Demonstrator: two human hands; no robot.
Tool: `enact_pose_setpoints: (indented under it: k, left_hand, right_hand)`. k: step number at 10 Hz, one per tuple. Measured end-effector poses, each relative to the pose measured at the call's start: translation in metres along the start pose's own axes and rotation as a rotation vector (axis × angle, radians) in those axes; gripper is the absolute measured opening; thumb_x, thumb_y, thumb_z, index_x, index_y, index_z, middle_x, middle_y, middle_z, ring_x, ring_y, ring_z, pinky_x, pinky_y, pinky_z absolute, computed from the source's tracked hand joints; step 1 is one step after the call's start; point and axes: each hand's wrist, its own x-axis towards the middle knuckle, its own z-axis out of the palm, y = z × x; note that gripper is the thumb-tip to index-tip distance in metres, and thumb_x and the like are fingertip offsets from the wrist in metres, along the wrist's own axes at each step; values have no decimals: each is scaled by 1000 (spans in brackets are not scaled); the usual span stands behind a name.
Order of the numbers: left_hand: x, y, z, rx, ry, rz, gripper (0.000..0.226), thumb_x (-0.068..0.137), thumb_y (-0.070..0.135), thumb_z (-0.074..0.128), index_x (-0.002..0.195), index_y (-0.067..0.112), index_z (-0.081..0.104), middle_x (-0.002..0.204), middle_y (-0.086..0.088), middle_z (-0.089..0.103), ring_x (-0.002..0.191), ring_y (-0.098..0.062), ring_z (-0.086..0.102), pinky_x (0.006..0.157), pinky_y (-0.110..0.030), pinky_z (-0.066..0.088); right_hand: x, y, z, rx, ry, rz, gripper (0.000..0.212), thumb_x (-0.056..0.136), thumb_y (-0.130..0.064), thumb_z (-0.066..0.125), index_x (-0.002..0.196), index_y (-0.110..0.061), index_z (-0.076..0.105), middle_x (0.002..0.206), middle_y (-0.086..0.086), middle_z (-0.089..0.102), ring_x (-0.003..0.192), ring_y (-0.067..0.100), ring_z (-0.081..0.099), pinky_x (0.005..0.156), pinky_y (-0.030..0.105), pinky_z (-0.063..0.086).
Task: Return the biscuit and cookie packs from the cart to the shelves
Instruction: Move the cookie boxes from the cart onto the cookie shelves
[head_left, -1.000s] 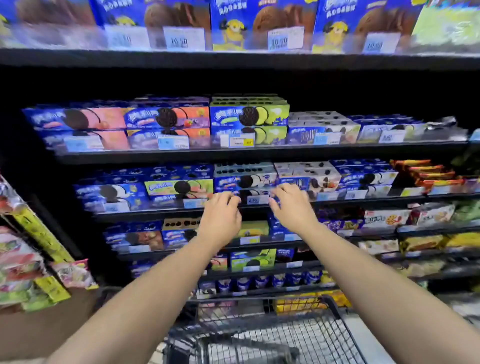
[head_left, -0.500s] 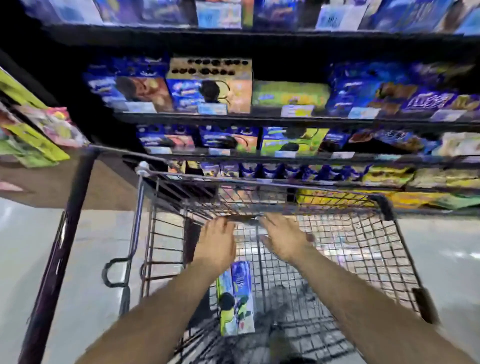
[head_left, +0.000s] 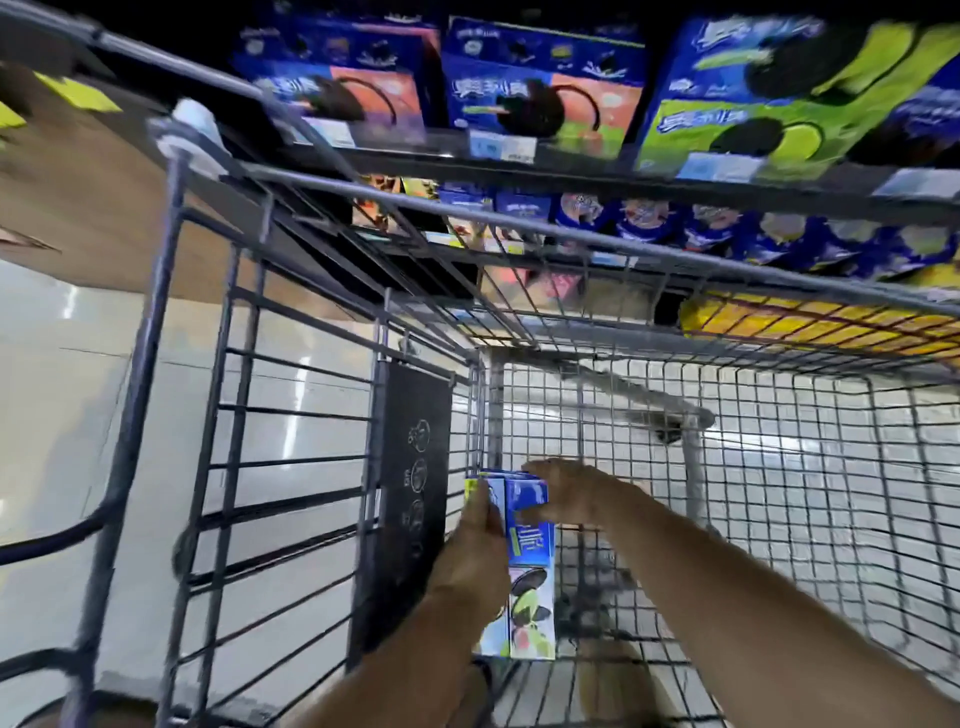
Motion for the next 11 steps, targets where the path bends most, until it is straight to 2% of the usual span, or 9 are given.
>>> enact_pose_setpoints:
  k: [2, 4, 5, 6, 7, 8, 9, 10, 11]
  left_hand:
    - [11, -17, -2, -91, -48, 57, 104, 66, 101, 27, 152, 43, 34, 158, 15, 36, 147, -16, 36, 120, -49, 29]
    - [-3, 5, -9, -69, -71, -1, 92, 75, 79, 19, 157, 37, 28, 162, 5, 33, 146, -26, 37, 118, -51, 33]
    - [-13, 13, -11, 85, -60, 43, 63, 98, 46, 27, 159, 32, 21, 162, 5, 31, 143, -25, 41, 113, -48, 41]
    - [-17, 14, -13, 196, -26, 85, 57, 105, 19, 34, 160, 25, 20, 165, 3, 25, 146, -25, 38, 114, -45, 40]
    - [-17, 13, -18, 540, -70, 165, 61, 104, 10, 39, 160, 10, 15, 168, -5, 11, 151, -27, 25, 120, -40, 29]
    - [-32, 35, -28, 810, -85, 263, 47, 101, 6, 41, 148, 3, 41, 156, -21, 37, 140, -32, 43, 114, -38, 37]
    - [-61, 72, -38, 674, 20, 311, 32, 97, 9, 49, 126, 7, 62, 117, -16, 69, 103, -31, 68, 88, -32, 55]
    - [-106, 118, -48, 218, 14, 286, 38, 103, 29, 50, 139, 19, 55, 112, -3, 67, 69, -9, 60, 54, -14, 49]
    - [-166, 172, -59, -164, -210, 304, 57, 96, 52, 58, 148, 36, 42, 135, 3, 61, 106, -17, 62, 92, -38, 52]
  right_hand:
    - [4, -4, -4, 72, -62, 22, 90, 71, -62, 81, 146, -28, 45, 141, 6, 42, 127, 28, 51, 109, 43, 44]
    - [-6, -8, 7, 361, 41, 66, 71, 70, -54, 86, 128, -29, 53, 128, 6, 35, 111, 24, 54, 100, 33, 47]
    - [-14, -2, 38, 828, 82, 113, 102, 72, -21, 91, 152, -21, 28, 123, 4, 55, 107, 18, 64, 92, 31, 56]
    - [-23, 2, 82, 1096, 50, 152, 123, 72, 7, 85, 159, -23, 3, 111, 1, 71, 95, 9, 71, 76, 24, 59]
    - [-32, 1, 105, 1136, 91, 136, 114, 68, 9, 87, 156, -15, 20, 117, 10, 72, 103, 22, 71, 85, 37, 60]
    - [-51, -1, 88, 1110, 109, 65, 96, 62, 2, 93, 142, -11, 42, 112, 7, 75, 102, 21, 72, 86, 36, 59]
    - [-98, -3, 45, 1045, 49, 55, 113, 63, -16, 95, 153, -20, 27, 124, 2, 71, 116, 19, 67, 100, 43, 51]
    - [-171, -16, -12, 987, -26, 4, 95, 62, -36, 94, 140, -45, 41, 108, -23, 74, 97, -5, 69, 80, 24, 50]
    - [-253, -36, -64, 976, 33, -1, 75, 69, -30, 90, 136, -28, 55, 117, -2, 74, 100, 12, 70, 91, 31, 52]
